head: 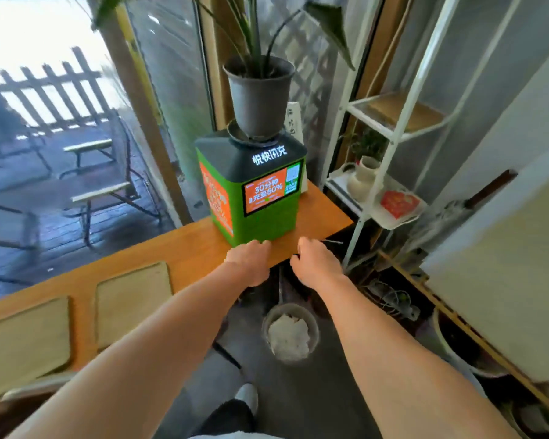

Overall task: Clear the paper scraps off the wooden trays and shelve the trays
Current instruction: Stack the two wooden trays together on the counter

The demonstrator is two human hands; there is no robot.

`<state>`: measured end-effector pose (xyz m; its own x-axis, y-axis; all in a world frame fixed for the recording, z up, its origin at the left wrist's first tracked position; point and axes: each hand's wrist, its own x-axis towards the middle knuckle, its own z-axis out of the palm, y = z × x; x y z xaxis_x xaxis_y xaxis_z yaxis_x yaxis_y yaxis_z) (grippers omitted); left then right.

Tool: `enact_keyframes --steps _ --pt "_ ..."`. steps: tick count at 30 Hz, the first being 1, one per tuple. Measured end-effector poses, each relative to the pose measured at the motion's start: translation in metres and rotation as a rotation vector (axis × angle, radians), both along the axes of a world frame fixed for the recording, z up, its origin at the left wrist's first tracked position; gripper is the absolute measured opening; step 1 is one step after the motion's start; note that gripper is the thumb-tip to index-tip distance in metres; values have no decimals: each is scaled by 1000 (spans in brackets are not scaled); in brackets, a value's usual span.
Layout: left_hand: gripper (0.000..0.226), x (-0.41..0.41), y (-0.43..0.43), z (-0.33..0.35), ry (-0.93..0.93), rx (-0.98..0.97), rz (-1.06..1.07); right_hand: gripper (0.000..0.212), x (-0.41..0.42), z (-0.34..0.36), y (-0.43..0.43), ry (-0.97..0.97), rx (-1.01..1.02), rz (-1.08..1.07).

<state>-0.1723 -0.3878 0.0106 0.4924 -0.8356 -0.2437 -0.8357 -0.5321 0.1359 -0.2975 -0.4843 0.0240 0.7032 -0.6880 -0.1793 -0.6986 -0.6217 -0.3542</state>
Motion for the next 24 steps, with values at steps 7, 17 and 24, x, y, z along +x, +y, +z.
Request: enact_keyframes --steps 7,17,24 --pt "25 -8 112 -10 -18 7 238 26 43 -6 83 26 22 276" --pt "19 31 252 -10 -36 -97 580 13 94 -24 188 90 7 538" --pt "22 88 328 -18 18 -128 551 11 146 -30 230 119 9 497"
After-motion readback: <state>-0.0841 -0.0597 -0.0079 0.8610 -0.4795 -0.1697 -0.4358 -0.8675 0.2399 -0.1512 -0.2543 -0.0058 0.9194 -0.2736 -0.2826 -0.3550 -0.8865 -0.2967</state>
